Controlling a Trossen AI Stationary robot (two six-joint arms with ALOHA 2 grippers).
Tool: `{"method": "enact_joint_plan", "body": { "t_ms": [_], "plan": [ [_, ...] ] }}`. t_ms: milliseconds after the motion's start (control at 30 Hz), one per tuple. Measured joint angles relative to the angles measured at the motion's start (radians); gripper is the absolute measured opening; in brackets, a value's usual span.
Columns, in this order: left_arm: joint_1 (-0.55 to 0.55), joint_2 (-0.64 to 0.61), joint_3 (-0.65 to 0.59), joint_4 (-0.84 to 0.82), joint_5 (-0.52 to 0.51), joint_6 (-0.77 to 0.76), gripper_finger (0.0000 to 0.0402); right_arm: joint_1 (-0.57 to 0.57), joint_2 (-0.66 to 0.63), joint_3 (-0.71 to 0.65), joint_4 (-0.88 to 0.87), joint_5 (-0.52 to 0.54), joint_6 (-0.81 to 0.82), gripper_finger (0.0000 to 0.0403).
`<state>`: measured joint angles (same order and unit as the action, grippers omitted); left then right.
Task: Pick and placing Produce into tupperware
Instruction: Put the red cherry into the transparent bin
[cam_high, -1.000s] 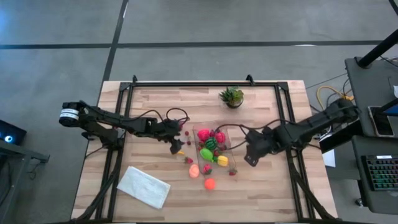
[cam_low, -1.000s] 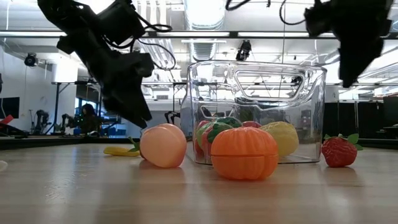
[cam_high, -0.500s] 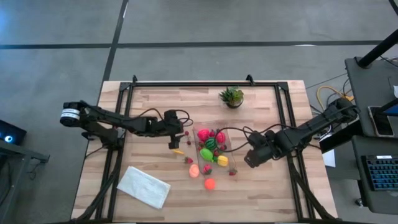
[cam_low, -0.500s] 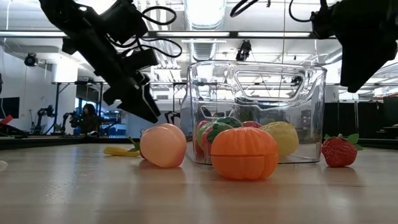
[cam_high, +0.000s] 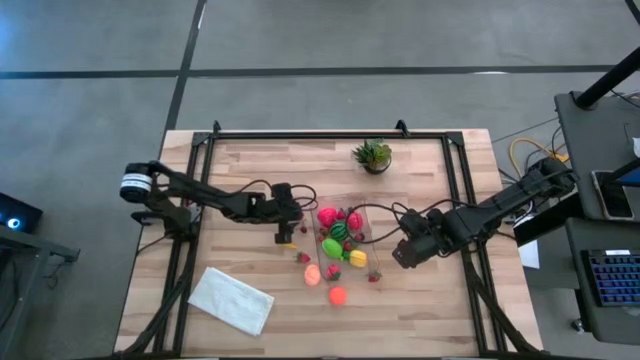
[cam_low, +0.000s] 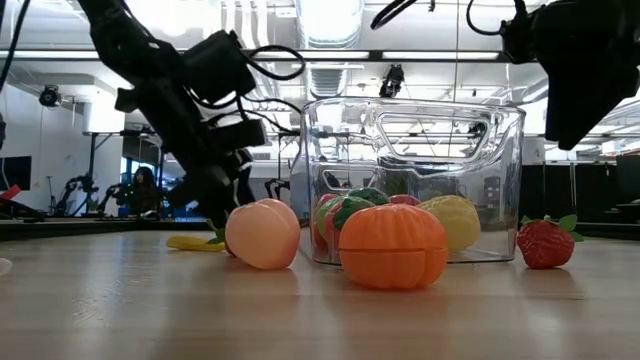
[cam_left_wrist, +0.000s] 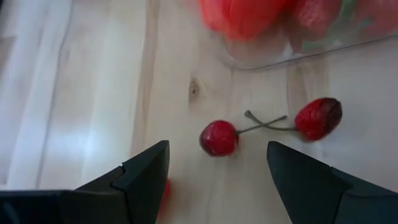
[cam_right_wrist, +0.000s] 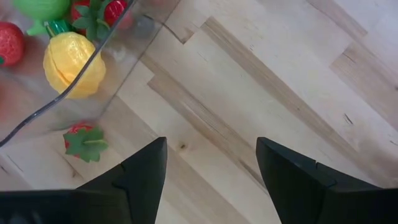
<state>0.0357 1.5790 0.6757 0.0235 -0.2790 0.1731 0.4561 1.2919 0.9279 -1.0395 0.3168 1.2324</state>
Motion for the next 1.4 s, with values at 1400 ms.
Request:
{"method": "enact_joint_plan", "body": {
  "t_ms": [1400],
  "plan": [
    [0.14,0.037,0.039,-0.004,0.251,-0.048,0.0158,0.0,0.0,-0.031,0.006,0.027,0.045,0.0236]
  ]
}}
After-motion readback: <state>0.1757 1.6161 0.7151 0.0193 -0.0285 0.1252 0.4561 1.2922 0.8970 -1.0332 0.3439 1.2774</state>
